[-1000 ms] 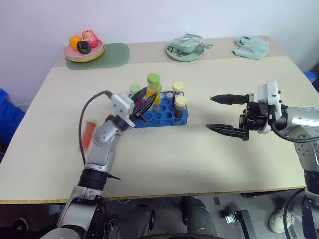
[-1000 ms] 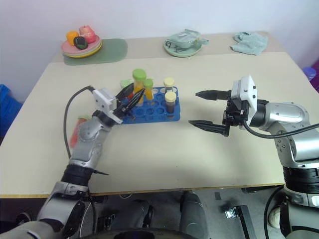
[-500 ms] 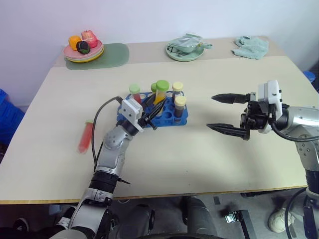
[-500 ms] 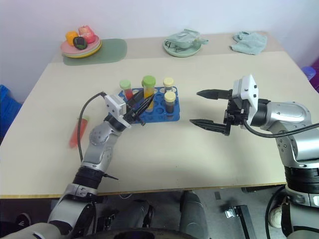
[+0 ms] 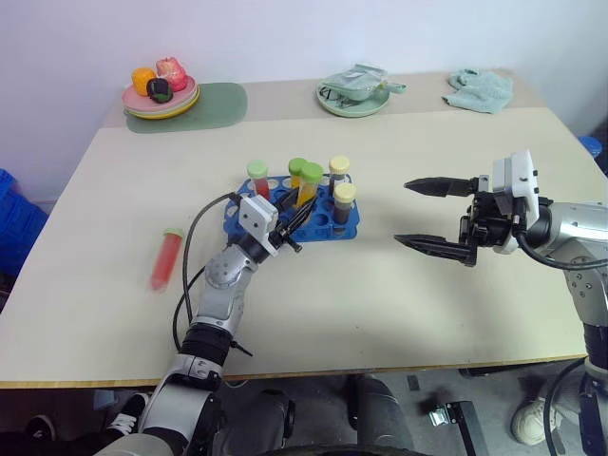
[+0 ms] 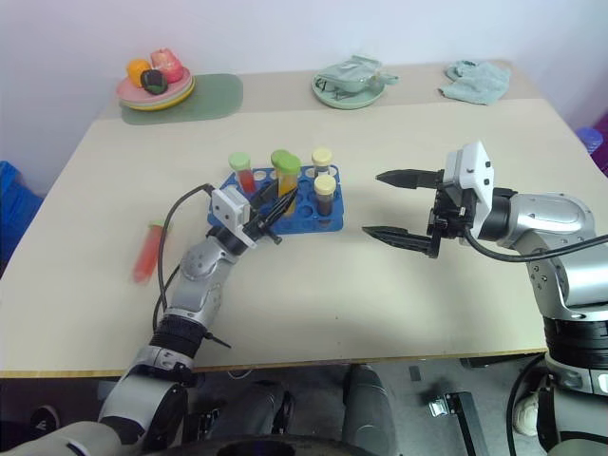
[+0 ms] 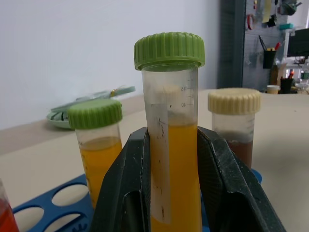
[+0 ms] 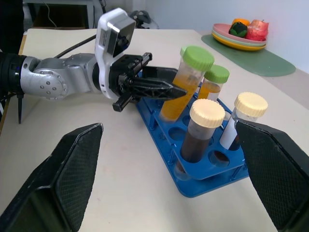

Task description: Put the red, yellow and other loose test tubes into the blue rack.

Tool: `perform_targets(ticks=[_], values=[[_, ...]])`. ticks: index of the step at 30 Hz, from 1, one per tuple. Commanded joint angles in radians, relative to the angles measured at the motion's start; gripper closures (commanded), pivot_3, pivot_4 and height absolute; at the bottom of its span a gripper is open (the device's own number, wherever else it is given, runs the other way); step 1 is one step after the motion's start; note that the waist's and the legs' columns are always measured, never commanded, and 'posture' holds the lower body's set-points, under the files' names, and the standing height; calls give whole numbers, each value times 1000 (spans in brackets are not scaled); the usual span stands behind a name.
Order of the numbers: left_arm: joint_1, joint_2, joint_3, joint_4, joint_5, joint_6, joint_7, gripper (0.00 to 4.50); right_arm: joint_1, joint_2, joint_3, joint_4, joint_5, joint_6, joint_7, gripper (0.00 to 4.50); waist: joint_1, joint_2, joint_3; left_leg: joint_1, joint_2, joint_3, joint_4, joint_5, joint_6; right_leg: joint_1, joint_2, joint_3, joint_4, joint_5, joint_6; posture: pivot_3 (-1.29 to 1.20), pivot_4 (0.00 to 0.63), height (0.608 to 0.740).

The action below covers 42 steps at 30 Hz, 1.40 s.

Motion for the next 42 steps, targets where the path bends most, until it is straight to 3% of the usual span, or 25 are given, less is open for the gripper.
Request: perform_targets(ticks=[1,8,15,16,22,29,35,37,42], values=[[-19,-14,7,1,-2,-32,-14,3739,-10,-19,-42,-28,12,-11,-5,0,0,0,0,0,0,0,0,0,0,0,0,0,0,0,0,0,150,740],[11,-15,24,-34,-22,-12,-25,3739,-16,-20,-40,-18,9,-18,-4,0,-1,0,0,0,0,0,0,0,0,0,0,0,0,0,0,0,150,740],[72,-10,31,-136,-55,27,-47,233,-22,-15,-31,-4,2,-31,-2,0,-1,0,0,0,0,0,0,0,0,0,0,0,0,0,0,0,150,740],[80,-10,30,-151,-49,23,-43,68,-23,-15,-30,-3,2,-32,-1,0,-1,0,0,0,0,0,0,0,0,0,0,0,0,0,0,0,150,740],[129,7,33,-247,-28,55,-2,68,-27,-10,-22,5,1,-38,5,0,-1,0,0,0,0,0,0,0,0,0,0,0,0,0,0,0,150,740],[214,162,91,-521,-85,279,17,68,-53,7,8,44,-11,-58,32,0,-3,0,0,0,1,0,0,0,0,0,1,0,1,0,0,0,150,740],[274,325,226,-771,-250,617,82,68,-77,18,26,78,-17,-72,51,0,-3,0,0,0,1,0,0,0,0,-1,1,0,1,0,0,0,150,740],[295,427,260,-836,-248,782,115,68,-84,20,32,90,-23,-81,60,0,-3,0,0,0,1,0,0,0,0,-1,1,0,1,0,0,0,150,740],[295,577,382,-927,-334,1171,238,68,-102,28,40,110,-32,-95,74,0,-4,0,0,0,1,0,-1,0,0,-1,1,0,3,0,0,0,150,740]])
